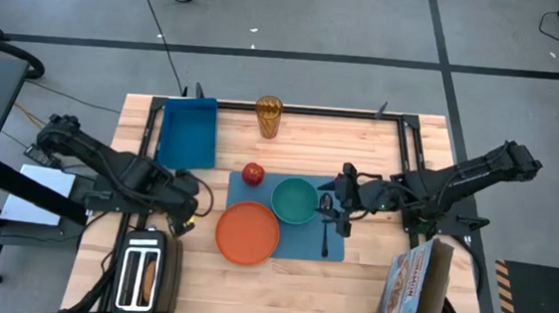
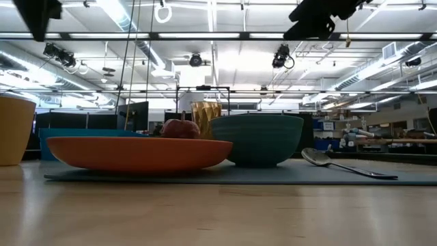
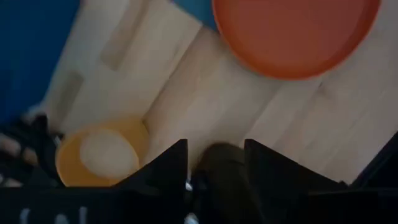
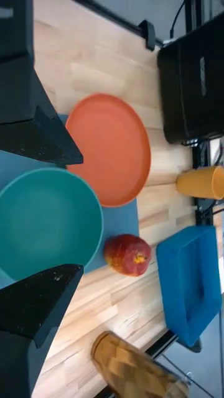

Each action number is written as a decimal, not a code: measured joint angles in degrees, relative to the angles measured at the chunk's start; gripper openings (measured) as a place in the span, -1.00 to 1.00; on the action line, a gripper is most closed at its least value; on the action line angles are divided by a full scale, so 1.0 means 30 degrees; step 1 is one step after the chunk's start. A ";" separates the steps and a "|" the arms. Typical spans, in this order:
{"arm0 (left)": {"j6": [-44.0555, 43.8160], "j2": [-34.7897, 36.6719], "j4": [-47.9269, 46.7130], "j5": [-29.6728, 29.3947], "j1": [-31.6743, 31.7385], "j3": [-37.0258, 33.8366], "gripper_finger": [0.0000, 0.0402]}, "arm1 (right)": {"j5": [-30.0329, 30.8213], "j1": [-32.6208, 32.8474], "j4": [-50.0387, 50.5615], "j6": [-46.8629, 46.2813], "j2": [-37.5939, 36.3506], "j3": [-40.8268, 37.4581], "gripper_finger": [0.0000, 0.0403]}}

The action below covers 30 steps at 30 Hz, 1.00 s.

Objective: Arrange a breakfast setting
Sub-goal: Put the yellow cup of milk on the blue cutting board to the top right of the green bowl

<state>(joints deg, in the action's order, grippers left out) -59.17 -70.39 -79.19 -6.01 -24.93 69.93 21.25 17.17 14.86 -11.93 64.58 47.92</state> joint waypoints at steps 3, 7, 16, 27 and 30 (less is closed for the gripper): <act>-0.2009 0.0114 -0.0158 0.0005 -0.1041 0.0000 0.00 | 0.0042 0.0450 -0.0042 -0.0168 -0.0001 0.0000 0.41; -0.4756 0.0144 -0.1502 -0.0278 -0.2177 -0.0252 0.20 | -0.0838 0.1136 -0.0076 -0.0057 -0.0003 0.0000 0.42; -0.7059 0.0773 -0.2762 0.0694 -0.2165 -0.2332 0.37 | -0.0829 0.2555 -0.0224 -0.0097 -0.0007 0.0000 0.42; -0.4661 0.0714 -0.0133 0.0654 -0.0495 -0.5214 0.26 | -0.0911 0.2895 -0.0214 -0.0043 -0.0007 0.0000 0.42; -0.4457 0.0715 0.0095 0.0604 -0.0043 -0.6382 0.24 | -0.0917 0.2892 -0.0214 0.0015 -0.0007 0.0000 0.42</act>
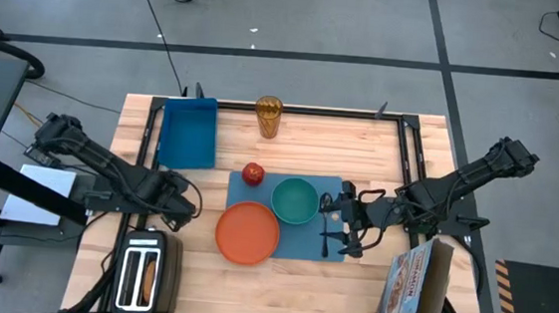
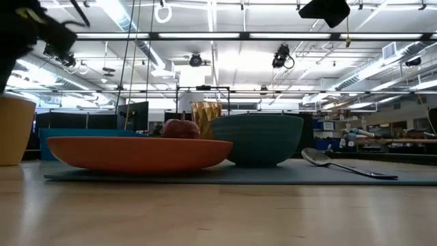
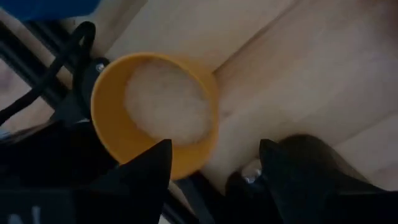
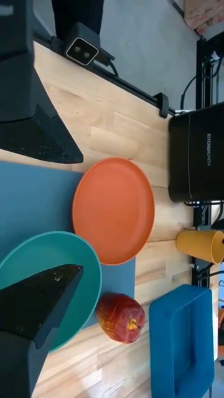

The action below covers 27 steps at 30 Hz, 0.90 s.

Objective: Arrange a breakfast setting
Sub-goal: Put the yellow cup of milk on the blue cutting board to the top right of the green bowl

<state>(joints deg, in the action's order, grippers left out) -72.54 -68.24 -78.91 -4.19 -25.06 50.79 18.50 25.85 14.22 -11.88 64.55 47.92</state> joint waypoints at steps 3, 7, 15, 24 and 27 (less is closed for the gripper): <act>0.0522 -0.0001 0.0831 0.0039 0.0341 -0.0860 0.22 | -0.0026 -0.0019 0.0015 0.0010 0.0000 0.0000 0.42; 0.1362 -0.0001 0.1457 0.0092 0.0703 -0.1261 0.16 | -0.0043 -0.0029 0.0045 0.0022 0.0000 0.0000 0.42; 0.2065 -0.0001 0.2154 -0.0167 0.0817 -0.1261 -0.24 | -0.0051 -0.0035 0.0044 0.0727 0.0000 0.0000 0.42; 0.2116 -0.0001 0.2349 -0.0595 0.0817 -0.1261 -0.67 | -0.0051 -0.0029 0.0032 0.0970 0.0000 0.0000 0.42; 0.2110 -0.0001 0.2535 -0.0631 0.0817 -0.1261 -0.68 | -0.0061 -0.0029 0.0022 0.0917 0.0000 0.0000 0.42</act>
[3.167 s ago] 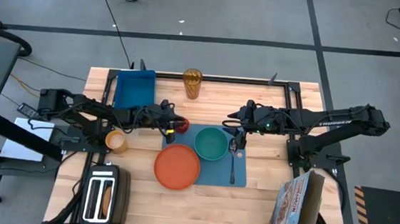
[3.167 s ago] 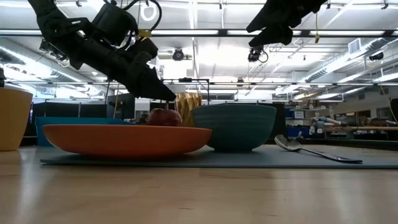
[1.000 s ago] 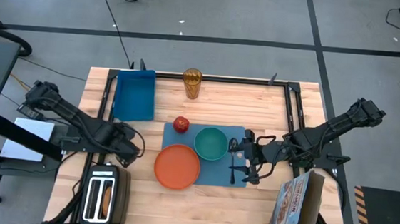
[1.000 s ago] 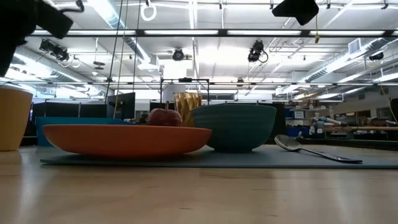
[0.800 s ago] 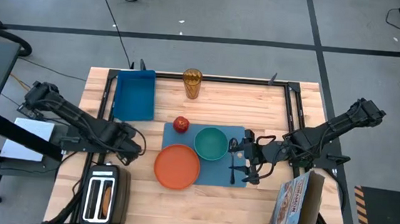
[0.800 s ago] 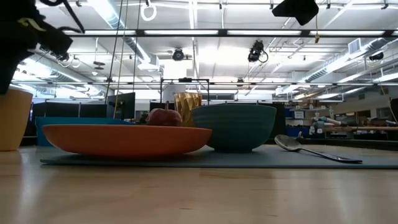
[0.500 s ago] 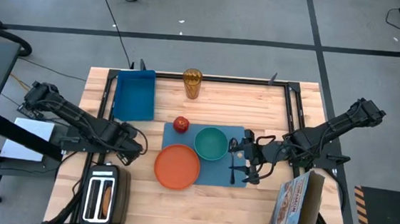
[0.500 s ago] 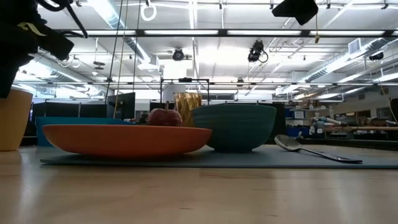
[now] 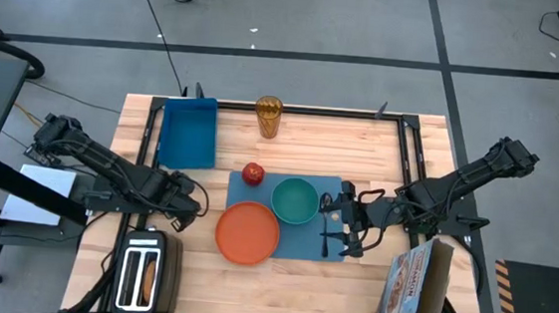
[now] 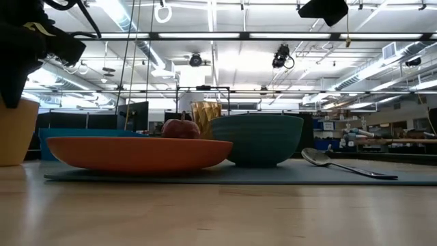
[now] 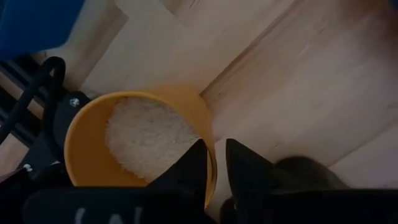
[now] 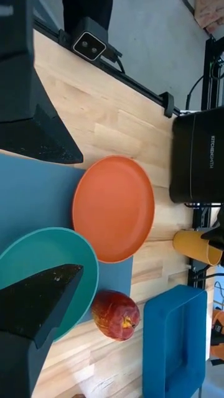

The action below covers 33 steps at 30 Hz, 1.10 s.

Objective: Arrange a breakfast setting
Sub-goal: Put the yellow cup of milk on the blue cutting board to the top right of the green bowl

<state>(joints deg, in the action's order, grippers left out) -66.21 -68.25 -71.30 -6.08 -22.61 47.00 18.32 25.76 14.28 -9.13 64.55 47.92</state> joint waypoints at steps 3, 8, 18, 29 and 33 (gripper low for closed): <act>-0.0001 0.0000 -0.0031 -0.0074 0.0000 -0.0007 -0.65 | -0.0092 0.0000 -0.0007 -0.0093 0.0000 0.0000 0.42; -0.0059 0.0000 -0.0119 -0.0074 0.0000 -0.0007 -0.55 | -0.0135 0.0000 -0.0007 -0.0333 0.0000 0.0000 0.42; -0.0165 0.0000 -0.0139 0.0149 0.0022 -0.0588 -0.59 | -0.0842 -0.0007 -0.0403 -0.1084 0.0000 0.0000 0.42; 0.1640 0.0022 0.0588 0.0476 0.0022 -0.1005 -0.62 | -0.0835 0.0000 -0.0696 -0.0968 -0.0007 0.0000 0.42; 0.2199 0.0022 0.0538 0.0480 0.0022 -0.0933 -0.76 | -0.0833 0.0000 -0.0765 -0.0740 -0.0007 0.0000 0.42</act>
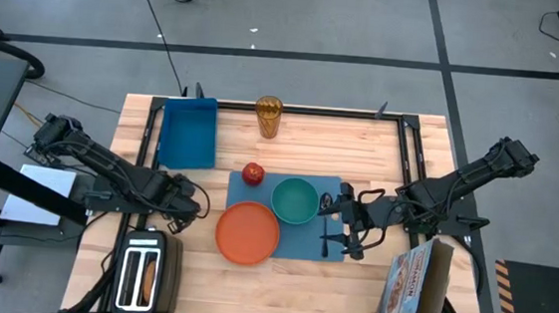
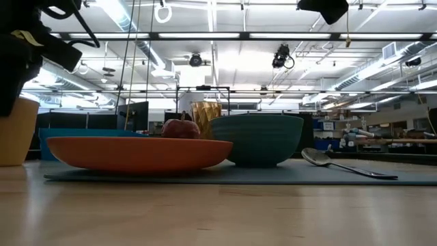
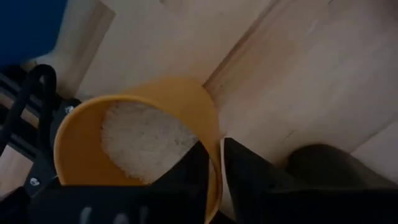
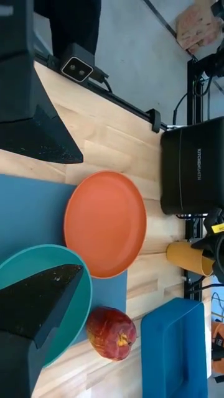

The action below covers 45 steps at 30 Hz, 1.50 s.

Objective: Arrange a breakfast setting
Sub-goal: Put the yellow cup of milk on the blue cutting board to the top right of the green bowl

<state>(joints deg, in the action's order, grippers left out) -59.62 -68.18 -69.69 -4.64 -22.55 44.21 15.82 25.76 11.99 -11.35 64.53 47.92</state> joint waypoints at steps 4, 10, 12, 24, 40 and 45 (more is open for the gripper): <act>0.0136 0.0000 -0.0008 0.0051 -0.0004 0.0000 -0.93 | 0.0013 0.0000 -0.0049 0.0777 0.0000 0.0000 0.42; 0.0284 0.0000 -0.0395 0.0165 -0.0029 0.0462 -0.93 | -0.0721 -0.0007 -0.0303 0.1608 0.0000 0.0000 0.40; 0.0598 0.0000 -0.0769 0.0146 -0.0029 0.1267 -0.93 | -0.0691 0.0000 -0.0839 0.2849 0.0000 0.0000 0.38; 0.4707 -0.0022 -0.1777 -0.1479 -0.0599 0.7426 -0.93 | 0.1778 -0.2161 -0.6544 0.4732 0.2058 -0.0124 0.44; 0.9564 -0.1953 -0.0168 -0.2069 -0.0692 0.9661 -0.93 | -0.2193 -0.5383 -0.7669 0.5139 1.1643 0.6873 0.94; 1.1187 -0.2642 0.0097 -0.2106 -0.0631 0.9661 -0.93 | -0.4506 -0.6279 -1.0236 0.3916 1.3840 0.7626 0.93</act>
<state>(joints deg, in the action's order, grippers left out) -26.06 -76.11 -69.40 -10.96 -24.44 73.19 2.30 6.92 -18.72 0.40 106.05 70.80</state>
